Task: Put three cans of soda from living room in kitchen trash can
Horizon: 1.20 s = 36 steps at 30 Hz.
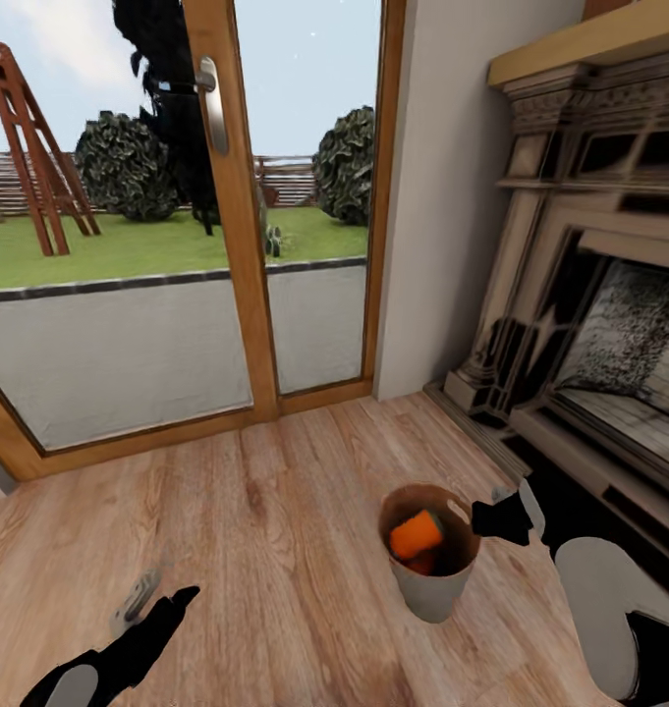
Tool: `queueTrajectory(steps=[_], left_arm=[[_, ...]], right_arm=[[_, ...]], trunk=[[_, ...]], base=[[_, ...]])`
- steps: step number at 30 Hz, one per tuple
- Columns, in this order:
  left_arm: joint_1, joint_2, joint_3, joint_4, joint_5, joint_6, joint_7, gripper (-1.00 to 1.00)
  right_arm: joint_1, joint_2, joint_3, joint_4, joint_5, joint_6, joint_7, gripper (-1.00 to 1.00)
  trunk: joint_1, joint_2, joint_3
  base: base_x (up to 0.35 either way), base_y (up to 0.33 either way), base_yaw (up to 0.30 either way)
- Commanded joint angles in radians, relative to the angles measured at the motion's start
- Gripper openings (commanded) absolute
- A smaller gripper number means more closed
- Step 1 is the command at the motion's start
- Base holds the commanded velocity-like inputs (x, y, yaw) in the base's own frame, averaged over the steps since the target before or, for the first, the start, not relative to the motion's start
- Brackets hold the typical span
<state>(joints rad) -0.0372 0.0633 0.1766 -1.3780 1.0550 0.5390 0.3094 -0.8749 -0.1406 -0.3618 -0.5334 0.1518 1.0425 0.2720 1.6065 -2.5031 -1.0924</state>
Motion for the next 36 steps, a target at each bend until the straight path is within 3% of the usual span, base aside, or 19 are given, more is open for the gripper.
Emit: queueTrajectory(steps=[1,11,14,17,24,36], left_arm=[[0.001,0.001,0.004,0.006,0.004,0.002,0.001,1.00],[0.006,0.004,0.021,0.035,-0.005,0.010,0.013,1.00],[0.006,0.004,0.021,0.036,-0.006,0.010,0.013,1.00],[0.006,0.004,0.020,0.036,-0.006,0.010,0.013,1.00],[0.006,0.004,0.018,0.033,-0.004,0.010,0.010,1.00],[0.006,0.004,0.018,0.030,-0.004,0.010,0.008,1.00]], right_arm=[[-0.001,0.000,-0.007,0.000,-0.052,0.005,0.001,-1.00],[0.000,0.002,-0.024,0.004,-0.054,0.005,-0.014,-1.00],[0.002,0.003,-0.024,0.004,-0.076,0.005,-0.009,-1.00],[0.003,0.004,-0.024,0.003,-0.105,-0.052,-0.006,-1.00],[0.009,0.005,-0.024,0.003,-0.114,-0.169,0.028,-1.00],[0.013,0.007,-0.022,0.004,-0.113,-0.197,0.061,-1.00]], trunk=[[0.000,0.000,-0.004],[0.005,-0.003,-0.042],[0.006,-0.003,-0.054],[0.007,-0.004,-0.066],[0.011,-0.006,-0.093],[0.016,-0.009,-0.139]], base=[[0.000,0.000,-0.004],[0.000,0.000,0.000],[0.000,0.000,0.000],[0.000,0.000,0.000],[0.000,0.000,0.000],[0.000,0.000,0.000]])
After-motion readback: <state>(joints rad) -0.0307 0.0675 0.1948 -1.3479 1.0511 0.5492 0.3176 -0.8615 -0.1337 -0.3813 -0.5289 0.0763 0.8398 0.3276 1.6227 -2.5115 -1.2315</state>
